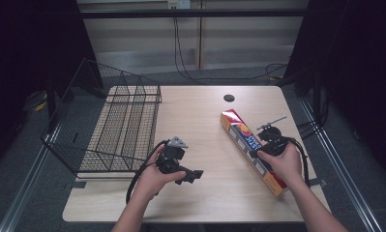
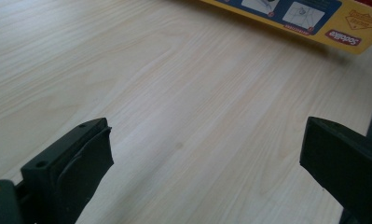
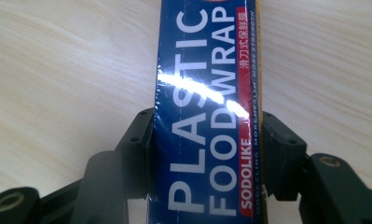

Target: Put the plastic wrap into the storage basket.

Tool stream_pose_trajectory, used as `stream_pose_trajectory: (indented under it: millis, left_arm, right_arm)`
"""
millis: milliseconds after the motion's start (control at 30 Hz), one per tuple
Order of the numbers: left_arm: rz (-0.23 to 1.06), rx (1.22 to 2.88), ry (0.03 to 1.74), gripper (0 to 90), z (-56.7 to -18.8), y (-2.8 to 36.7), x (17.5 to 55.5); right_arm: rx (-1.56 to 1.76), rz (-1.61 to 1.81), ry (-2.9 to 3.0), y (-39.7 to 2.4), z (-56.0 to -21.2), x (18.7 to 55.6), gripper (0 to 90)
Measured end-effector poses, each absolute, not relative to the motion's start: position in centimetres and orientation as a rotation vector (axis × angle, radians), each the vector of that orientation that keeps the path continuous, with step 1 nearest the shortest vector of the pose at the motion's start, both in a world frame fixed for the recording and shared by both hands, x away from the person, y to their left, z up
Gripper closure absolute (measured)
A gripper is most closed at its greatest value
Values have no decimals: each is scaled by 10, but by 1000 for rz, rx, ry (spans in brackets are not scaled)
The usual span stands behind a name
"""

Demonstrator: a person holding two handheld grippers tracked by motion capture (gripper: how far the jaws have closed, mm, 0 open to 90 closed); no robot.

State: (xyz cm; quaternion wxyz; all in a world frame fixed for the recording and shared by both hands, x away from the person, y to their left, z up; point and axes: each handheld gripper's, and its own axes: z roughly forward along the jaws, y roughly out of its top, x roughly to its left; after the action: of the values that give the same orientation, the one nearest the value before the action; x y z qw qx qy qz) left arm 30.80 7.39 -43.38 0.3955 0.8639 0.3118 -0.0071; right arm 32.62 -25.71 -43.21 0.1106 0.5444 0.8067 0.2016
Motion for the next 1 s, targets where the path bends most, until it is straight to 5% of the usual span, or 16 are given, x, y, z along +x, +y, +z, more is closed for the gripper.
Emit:
stream_pose_trajectory:
  millis: [233, 600, 1000]
  left_arm:
    - [-72, 2160, 702, 0, -414, 55, 320]
    - [182, 2367, 397, 59, -378, 29, 346]
    - [204, 2499, 161, 56, -346, -7, 364]
  right_arm:
    - [1483, 679, 2421, -259, -414, 316, 460]
    - [1332, 794, 2522, -249, -392, 304, 464]
    - [1135, 856, 2620, -236, -371, 296, 463]
